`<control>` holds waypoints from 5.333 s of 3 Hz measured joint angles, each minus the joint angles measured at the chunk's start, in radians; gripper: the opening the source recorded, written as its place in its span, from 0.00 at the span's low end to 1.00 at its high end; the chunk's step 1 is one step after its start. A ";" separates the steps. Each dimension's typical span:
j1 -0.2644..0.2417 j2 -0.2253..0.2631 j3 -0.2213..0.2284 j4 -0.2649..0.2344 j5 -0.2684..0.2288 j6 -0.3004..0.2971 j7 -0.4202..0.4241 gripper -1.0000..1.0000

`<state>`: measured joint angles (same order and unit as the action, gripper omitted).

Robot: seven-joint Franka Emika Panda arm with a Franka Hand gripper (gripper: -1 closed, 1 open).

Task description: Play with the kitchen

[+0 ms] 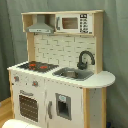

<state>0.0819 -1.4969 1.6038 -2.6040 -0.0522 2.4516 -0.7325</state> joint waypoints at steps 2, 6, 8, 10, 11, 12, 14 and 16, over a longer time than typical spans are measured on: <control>-0.163 0.000 -0.055 -0.008 0.000 0.101 0.038 1.00; -0.313 0.000 -0.059 -0.143 0.000 0.339 0.295 1.00; -0.437 -0.011 -0.082 -0.133 0.001 0.521 0.406 1.00; -0.541 -0.012 -0.110 -0.126 0.004 0.701 0.482 1.00; -0.592 -0.012 -0.110 -0.133 0.005 0.778 0.556 1.00; -0.642 -0.012 -0.110 -0.134 0.006 0.846 0.619 1.00; -0.754 -0.012 -0.082 -0.099 0.028 1.011 0.683 1.00; -0.843 -0.012 0.010 -0.051 0.183 1.023 0.704 1.00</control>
<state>-0.7610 -1.5089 1.6139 -2.6545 0.1304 3.4747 -0.0289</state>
